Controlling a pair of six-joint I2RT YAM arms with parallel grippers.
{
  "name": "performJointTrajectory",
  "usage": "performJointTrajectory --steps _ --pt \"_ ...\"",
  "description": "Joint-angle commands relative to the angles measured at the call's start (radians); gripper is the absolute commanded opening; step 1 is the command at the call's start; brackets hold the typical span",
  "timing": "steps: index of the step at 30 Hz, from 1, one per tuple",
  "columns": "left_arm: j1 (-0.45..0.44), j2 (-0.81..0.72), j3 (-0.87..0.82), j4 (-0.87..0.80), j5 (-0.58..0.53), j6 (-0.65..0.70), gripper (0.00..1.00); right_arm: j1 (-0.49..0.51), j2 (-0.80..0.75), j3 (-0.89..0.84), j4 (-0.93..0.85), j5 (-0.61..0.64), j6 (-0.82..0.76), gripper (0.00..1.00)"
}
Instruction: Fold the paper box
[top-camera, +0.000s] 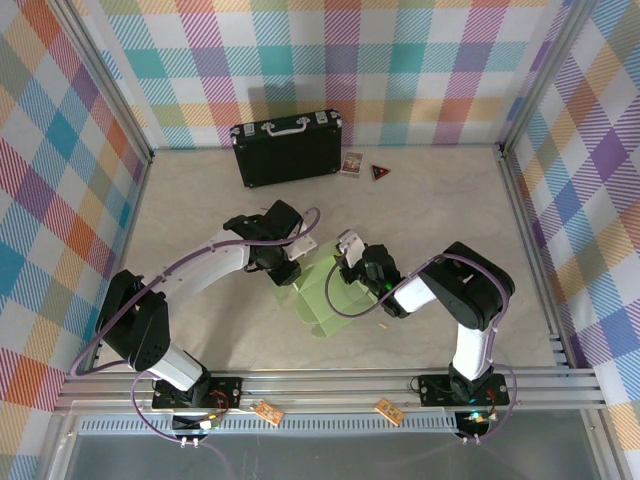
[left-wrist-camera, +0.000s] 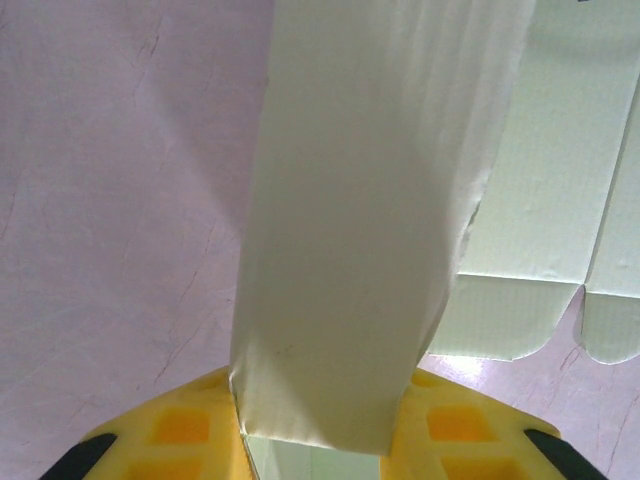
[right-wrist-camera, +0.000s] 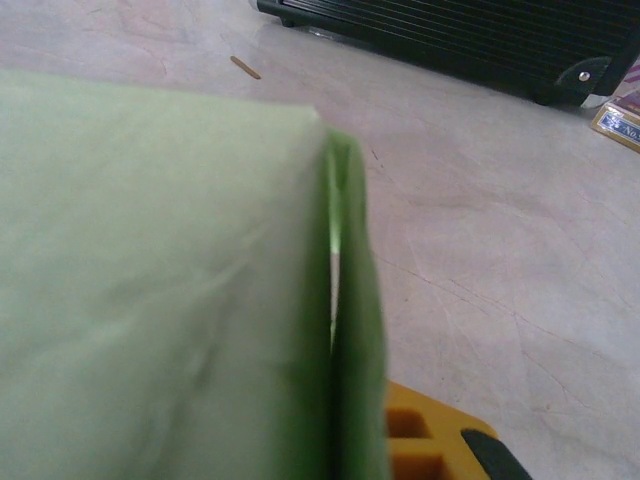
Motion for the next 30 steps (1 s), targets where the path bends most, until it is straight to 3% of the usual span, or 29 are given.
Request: performJointTrajectory --steps 1,3,4,5,9,13,19,21,25,30 --pt "-0.015 -0.023 0.010 -0.052 0.032 0.024 0.20 -0.007 0.020 0.019 -0.031 0.058 0.014 0.00" --pt "-0.015 -0.020 0.010 -0.052 0.029 0.025 0.20 -0.006 0.012 0.018 -0.029 0.042 0.011 0.04" --pt "-0.015 -0.021 0.010 -0.052 0.028 0.025 0.20 -0.006 0.007 0.017 -0.029 0.041 0.012 0.16" --pt "-0.015 -0.020 0.010 -0.054 0.027 0.025 0.20 -0.007 0.001 0.017 -0.033 0.045 0.016 0.18" --pt "-0.015 -0.015 0.009 -0.059 0.015 0.025 0.20 -0.008 -0.009 -0.003 0.000 0.074 0.029 0.18" --pt "-0.015 -0.003 0.012 -0.068 -0.004 0.019 0.20 -0.008 -0.012 -0.026 0.058 0.099 0.029 0.25" --pt "-0.015 -0.007 0.012 -0.067 -0.001 0.018 0.20 -0.008 -0.060 -0.017 0.001 0.021 0.065 0.31" --pt "-0.014 -0.007 0.013 -0.068 -0.001 0.018 0.20 -0.008 -0.069 -0.024 0.009 0.013 0.066 0.26" --pt "-0.015 -0.006 0.016 -0.069 0.000 0.019 0.20 -0.008 -0.064 -0.014 -0.011 0.047 0.064 0.00" --pt "-0.015 -0.010 0.013 -0.067 -0.002 0.018 0.20 -0.008 -0.048 -0.017 0.003 0.072 0.074 0.00"
